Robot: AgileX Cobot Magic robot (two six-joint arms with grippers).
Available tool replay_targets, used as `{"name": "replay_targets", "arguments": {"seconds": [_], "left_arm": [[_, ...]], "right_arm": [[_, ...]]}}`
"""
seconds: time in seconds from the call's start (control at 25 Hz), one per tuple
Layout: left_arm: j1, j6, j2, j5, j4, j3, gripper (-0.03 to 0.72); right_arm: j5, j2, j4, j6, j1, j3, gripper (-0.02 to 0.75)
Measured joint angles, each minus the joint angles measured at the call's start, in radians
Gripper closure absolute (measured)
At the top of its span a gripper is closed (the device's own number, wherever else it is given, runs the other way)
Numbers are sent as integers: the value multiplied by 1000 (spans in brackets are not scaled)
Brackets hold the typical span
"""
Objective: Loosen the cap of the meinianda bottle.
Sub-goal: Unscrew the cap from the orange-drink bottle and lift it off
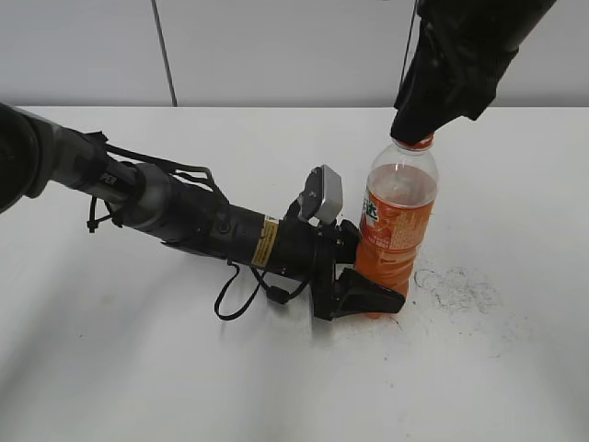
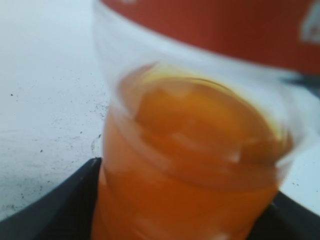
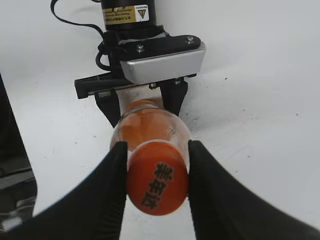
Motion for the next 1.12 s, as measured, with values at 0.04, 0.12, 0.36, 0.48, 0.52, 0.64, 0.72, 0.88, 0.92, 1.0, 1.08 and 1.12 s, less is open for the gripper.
{"name": "replay_targets", "arguments": {"seconds": [0.04,0.12,0.36,0.48,0.52,0.64,0.72,0.88,0.92,1.0,1.08,1.12], "left_arm": [[0,0,0,0,0,0,123],[0,0,0,0,0,0,123],[0,3,0,-1,2,0,123],[0,3,0,-1,2,0,123],[0,3,0,-1,2,0,123],[0,3,0,-1,2,0,123],[0,3,0,-1,2,0,123],[0,3,0,-1,2,0,123],[0,3,0,-1,2,0,123],[0,3,0,-1,2,0,123],[0,3,0,-1,2,0,123],[0,3,0,-1,2,0,123]], "right_arm": [[0,0,-1,33,0,0,465],[-1,0,-3,151,0,0,417],[-13,0,-16,690,0,0,218],[-10,0,-26,987,0,0,250],[-10,0,-31,1032,0,0,278],[-10,0,-30,1044,0,0,391],[-10,0,-27,1030,0,0,459],[-10,0,-26,995,1,0,461],[-10,0,-26,976,1,0,461],[-10,0,-26,928,1,0,461],[-10,0,-26,853,1,0,461],[-10,0,-25,818,1,0,461]]}}
